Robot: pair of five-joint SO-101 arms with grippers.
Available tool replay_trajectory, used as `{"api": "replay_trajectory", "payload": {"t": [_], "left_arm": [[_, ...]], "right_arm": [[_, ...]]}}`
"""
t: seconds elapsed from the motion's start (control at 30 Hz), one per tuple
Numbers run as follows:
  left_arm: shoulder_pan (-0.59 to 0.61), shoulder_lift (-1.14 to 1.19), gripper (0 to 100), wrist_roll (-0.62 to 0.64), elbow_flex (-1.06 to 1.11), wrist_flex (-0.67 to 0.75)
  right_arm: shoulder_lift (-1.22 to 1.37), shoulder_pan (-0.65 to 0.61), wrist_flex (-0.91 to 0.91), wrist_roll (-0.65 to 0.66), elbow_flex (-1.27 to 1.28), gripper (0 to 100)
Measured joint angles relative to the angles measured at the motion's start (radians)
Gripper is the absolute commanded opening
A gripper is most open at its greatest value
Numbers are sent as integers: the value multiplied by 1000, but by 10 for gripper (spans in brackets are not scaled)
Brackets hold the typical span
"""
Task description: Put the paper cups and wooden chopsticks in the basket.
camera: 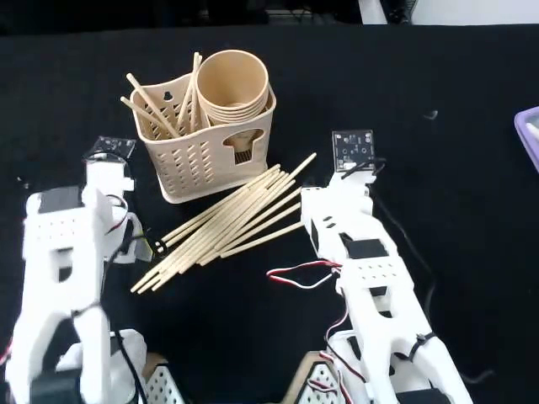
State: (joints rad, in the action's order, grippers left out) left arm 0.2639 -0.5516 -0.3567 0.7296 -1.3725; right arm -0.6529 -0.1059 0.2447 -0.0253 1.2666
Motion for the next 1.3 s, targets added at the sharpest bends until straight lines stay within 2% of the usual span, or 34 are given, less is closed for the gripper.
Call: {"api": "replay_trajectory", "payload": {"t": [0.17, 0.3, 0.43, 0.57, 0.8, 1.13, 1.3], "left_arm": [[-129, -91, 271, -63, 91, -2], [-232, -95, 272, -55, 190, 130], [-279, -69, 272, 12, 212, 285], [-288, 48, 269, 40, 210, 362], [-287, 279, 267, 49, 118, 385], [-293, 327, 266, 49, 107, 382], [-293, 327, 147, 49, 117, 387]], "right_arm": [[0, 0, 0, 0, 0, 100], [0, 0, 0, 0, 0, 100], [0, 0, 0, 0, 0, 100], [0, 0, 0, 0, 0, 100], [0, 0, 0, 0, 0, 101], [0, 0, 0, 0, 0, 102], [0, 0, 0, 0, 0, 102]]}}
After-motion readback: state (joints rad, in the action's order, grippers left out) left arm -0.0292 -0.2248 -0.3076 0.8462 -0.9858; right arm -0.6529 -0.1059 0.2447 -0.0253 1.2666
